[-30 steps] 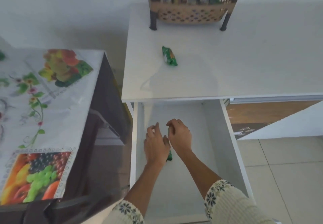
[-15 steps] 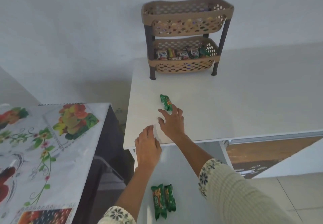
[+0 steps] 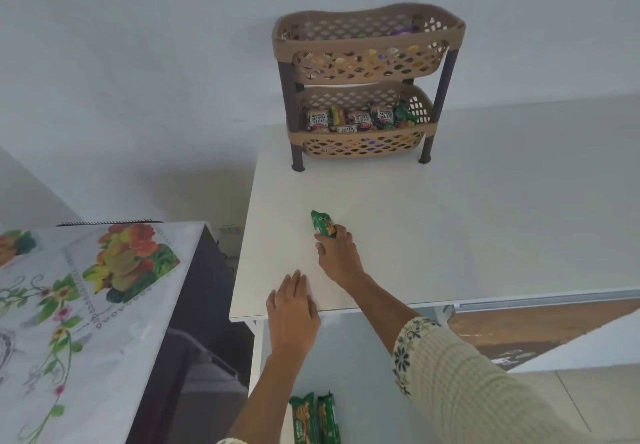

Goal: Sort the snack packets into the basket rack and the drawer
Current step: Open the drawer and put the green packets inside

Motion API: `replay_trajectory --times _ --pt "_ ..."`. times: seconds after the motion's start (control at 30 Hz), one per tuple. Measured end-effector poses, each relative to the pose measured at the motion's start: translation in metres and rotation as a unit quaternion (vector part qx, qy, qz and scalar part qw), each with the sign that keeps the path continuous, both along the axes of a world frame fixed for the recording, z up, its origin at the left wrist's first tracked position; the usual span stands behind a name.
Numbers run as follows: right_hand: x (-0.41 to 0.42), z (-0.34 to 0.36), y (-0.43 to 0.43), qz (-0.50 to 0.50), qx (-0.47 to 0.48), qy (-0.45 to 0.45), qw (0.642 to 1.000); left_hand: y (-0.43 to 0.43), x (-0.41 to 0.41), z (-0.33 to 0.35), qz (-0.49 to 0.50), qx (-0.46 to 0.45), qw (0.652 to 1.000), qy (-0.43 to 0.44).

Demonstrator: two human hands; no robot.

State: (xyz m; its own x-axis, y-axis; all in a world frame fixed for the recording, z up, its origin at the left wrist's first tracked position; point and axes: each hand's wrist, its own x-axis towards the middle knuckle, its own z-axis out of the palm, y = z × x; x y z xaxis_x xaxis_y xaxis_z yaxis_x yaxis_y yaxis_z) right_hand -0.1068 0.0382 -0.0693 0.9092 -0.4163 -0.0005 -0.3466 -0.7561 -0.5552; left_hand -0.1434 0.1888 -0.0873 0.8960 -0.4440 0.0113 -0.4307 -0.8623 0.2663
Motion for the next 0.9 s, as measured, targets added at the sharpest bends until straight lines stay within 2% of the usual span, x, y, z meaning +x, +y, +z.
replay_trajectory --times 0.23,0.37,0.57,0.7,0.9 --pt "-0.065 -0.021 0.017 -0.002 0.001 -0.107 0.994 -0.009 -0.01 -0.003 -0.021 -0.044 0.999 0.007" --pt "-0.106 -0.027 0.032 0.0 0.017 -0.187 0.982 -0.008 -0.031 -0.004 -0.035 -0.107 0.994 0.013" --pt "-0.165 -0.044 0.066 -0.069 0.04 -0.251 0.965 0.01 -0.085 -0.025 -0.082 -0.164 0.983 -0.027" --pt "-0.209 -0.075 0.081 -0.094 0.042 -0.204 0.974 0.026 -0.122 -0.054 -0.122 -0.107 0.987 0.015" --pt "-0.255 -0.125 0.088 -0.077 0.006 0.001 0.997 0.048 -0.146 -0.091 -0.151 0.069 0.978 0.126"
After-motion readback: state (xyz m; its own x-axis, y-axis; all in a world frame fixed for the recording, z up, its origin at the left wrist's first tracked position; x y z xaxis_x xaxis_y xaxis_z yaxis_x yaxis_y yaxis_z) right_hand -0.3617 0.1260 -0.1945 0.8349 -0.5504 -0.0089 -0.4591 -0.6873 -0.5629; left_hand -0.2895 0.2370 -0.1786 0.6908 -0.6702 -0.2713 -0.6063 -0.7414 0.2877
